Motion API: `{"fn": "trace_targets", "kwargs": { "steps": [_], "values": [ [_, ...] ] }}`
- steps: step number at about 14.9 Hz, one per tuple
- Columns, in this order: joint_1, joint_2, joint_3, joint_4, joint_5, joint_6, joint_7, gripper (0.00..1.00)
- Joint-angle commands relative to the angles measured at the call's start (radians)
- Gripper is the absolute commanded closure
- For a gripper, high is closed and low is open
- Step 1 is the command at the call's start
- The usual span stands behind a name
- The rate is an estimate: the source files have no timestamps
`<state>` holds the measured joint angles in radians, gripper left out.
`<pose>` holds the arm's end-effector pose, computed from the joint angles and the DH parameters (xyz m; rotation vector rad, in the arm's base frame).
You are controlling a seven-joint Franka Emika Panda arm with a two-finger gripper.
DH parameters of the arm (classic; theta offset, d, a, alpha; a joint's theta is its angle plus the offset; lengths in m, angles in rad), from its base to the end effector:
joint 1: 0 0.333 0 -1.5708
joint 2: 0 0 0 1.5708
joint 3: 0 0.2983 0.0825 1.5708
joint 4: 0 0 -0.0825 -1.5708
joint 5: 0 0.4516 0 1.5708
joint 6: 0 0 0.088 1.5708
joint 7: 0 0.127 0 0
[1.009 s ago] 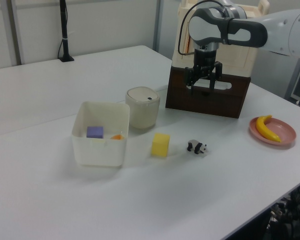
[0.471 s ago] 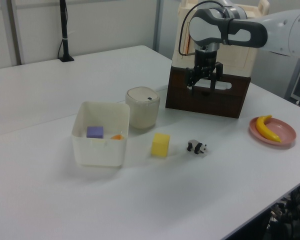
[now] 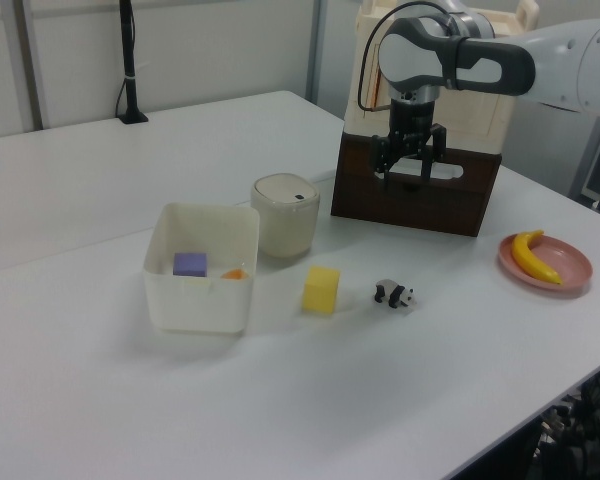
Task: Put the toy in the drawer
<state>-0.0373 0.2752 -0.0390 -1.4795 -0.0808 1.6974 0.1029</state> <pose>0.6976 -0.0602 0.4649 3.0388 -0.2521 -0.0853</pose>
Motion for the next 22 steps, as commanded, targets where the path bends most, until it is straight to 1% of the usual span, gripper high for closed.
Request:
{"fn": "trace_targets", "kwargs": {
  "steps": [1,4,6,8,10,12,13,15,16,17,19,21,22],
  "values": [
    [0.000,-0.022,-0.007,-0.016,0.001,-0.022,0.006,0.00],
    [0.000,-0.024,-0.009,-0.009,-0.002,-0.028,0.005,0.00],
    [0.000,-0.048,-0.006,-0.005,0.001,-0.054,0.003,0.00],
    [0.004,-0.123,0.005,-0.004,0.010,-0.149,-0.009,0.00],
    [0.010,-0.203,0.010,-0.004,0.012,-0.165,-0.009,0.00],
    [0.033,-0.247,0.014,-0.002,0.013,-0.182,-0.003,0.00],
    [0.060,-0.254,0.013,0.007,0.013,-0.212,-0.006,0.00],
    [0.105,-0.246,0.014,0.016,0.018,-0.251,-0.006,0.00],
    [0.138,-0.237,0.013,0.010,0.041,-0.249,-0.006,0.00],
    [0.154,-0.209,0.013,0.007,0.064,-0.245,-0.008,0.00],
    [0.157,-0.157,0.013,0.010,0.070,-0.236,-0.008,0.00],
    [0.151,-0.149,0.002,0.008,0.079,-0.199,-0.009,0.00],
    [0.140,-0.149,-0.001,0.008,0.094,-0.194,-0.011,0.00]
  ]
}}
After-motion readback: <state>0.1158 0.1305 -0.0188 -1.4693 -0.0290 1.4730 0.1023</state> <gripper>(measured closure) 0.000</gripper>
